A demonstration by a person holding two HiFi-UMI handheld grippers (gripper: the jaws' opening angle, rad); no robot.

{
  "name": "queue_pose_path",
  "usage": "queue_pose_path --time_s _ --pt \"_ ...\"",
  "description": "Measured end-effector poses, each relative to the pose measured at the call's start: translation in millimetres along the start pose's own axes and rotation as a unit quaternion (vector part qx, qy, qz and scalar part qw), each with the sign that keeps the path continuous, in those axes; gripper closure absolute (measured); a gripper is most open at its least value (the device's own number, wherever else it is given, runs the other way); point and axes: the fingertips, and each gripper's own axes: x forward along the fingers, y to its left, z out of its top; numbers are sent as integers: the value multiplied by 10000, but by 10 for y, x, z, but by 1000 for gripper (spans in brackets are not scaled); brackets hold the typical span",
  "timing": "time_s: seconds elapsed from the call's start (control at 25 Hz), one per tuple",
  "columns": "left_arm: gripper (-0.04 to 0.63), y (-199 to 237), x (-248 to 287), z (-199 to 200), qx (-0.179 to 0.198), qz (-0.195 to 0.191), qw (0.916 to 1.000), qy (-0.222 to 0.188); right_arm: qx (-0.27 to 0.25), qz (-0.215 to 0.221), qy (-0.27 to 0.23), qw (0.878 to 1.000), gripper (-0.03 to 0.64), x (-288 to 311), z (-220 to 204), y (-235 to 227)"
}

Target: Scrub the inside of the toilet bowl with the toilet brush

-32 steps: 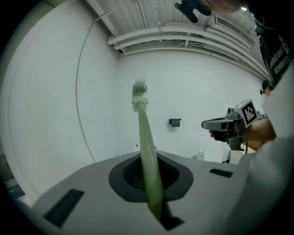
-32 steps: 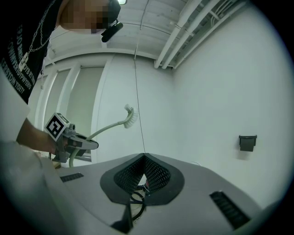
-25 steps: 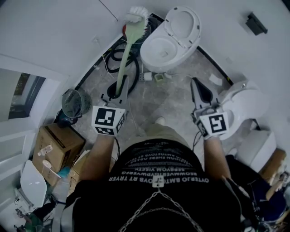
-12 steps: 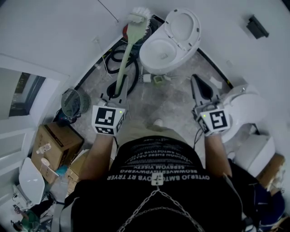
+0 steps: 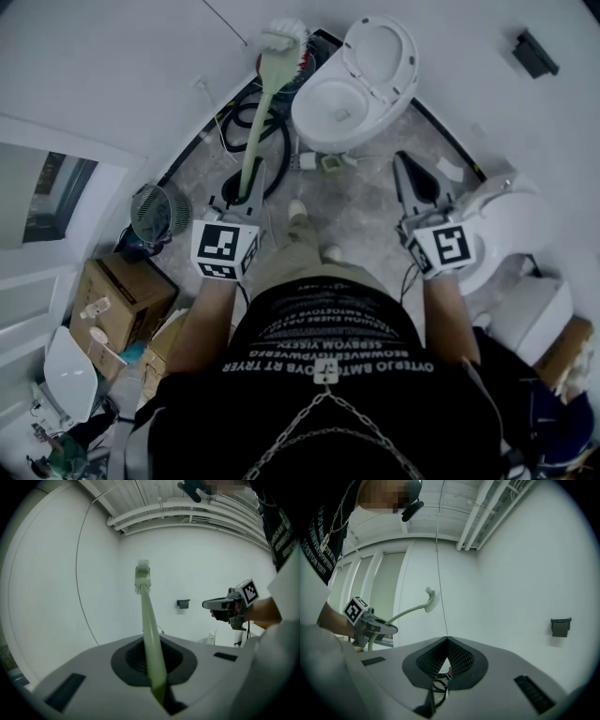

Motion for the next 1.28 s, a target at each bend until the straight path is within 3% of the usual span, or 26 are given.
queue_pose_path --time_s 0.64,1.28 --pt "595 255 413 32 -61 -321 9994 60 -96 -141 1 9999 624 421 72 -126" --pt "594 688 969 228 109 -544 9985 22 -32 -403 85 9991 624 941 73 -404"
